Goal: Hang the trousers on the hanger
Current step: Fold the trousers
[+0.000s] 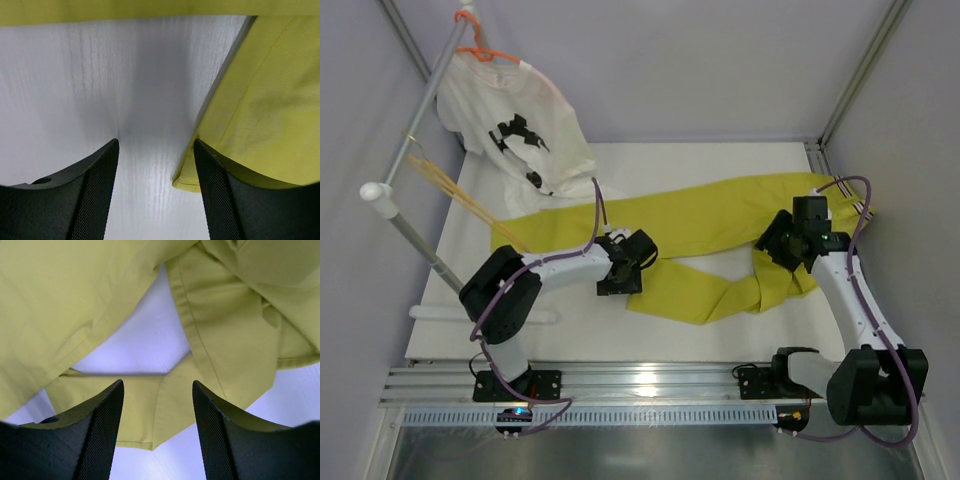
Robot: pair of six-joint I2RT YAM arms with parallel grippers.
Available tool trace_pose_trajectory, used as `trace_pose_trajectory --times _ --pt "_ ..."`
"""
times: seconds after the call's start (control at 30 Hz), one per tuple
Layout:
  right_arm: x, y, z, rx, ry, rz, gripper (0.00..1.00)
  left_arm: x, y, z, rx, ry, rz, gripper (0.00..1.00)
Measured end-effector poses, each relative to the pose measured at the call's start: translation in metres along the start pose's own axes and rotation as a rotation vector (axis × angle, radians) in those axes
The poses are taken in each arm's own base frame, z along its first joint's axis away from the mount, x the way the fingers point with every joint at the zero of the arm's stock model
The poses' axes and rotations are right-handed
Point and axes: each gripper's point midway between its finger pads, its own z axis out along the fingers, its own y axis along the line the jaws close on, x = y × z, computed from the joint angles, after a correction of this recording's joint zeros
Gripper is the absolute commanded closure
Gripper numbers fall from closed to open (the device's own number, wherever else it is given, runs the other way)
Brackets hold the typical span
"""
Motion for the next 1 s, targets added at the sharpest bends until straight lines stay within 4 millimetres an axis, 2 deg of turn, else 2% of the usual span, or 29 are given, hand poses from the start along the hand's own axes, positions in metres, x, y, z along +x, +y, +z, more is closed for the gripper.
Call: trace_pose_trajectory --times 0.2,0.37,0.53,0.7,0.83,0.93,1.0 --pt "0.042 0.012 -0.004 -0.053 0.052 -0.106 0.40 0.001 -0.014 0.002 0.041 -0.005 -0.020 0.38" --pt "0.062 0.003 -0.002 -0.044 0.078 -0.131 0.40 0.005 -0.022 0.000 0.041 -0.047 -0.015 0.37" --pt "0.084 -0.009 0.008 -0.026 0.122 -0.151 0.40 0.007 -0.019 -0.003 0.034 -0.074 -0.050 0.34" --pt "0.108 -0.011 0.018 -0.038 0.161 -0.169 0.40 0.022 -0.008 -0.009 0.041 -0.059 -0.074 0.28" --pt "0.123 -0.012 0.027 -0.034 0.190 -0.168 0.40 0.031 -0.012 -0.013 0.068 -0.045 -0.100 0.25" --pt "0.136 -0.016 0.035 -0.032 0.208 -0.169 0.44 0.033 -0.019 -0.014 0.081 -0.047 -0.108 0.25" --pt "0.142 -0.018 0.038 -0.027 0.220 -0.170 0.58 0.034 -0.023 -0.014 0.082 -0.048 -0.105 0.25"
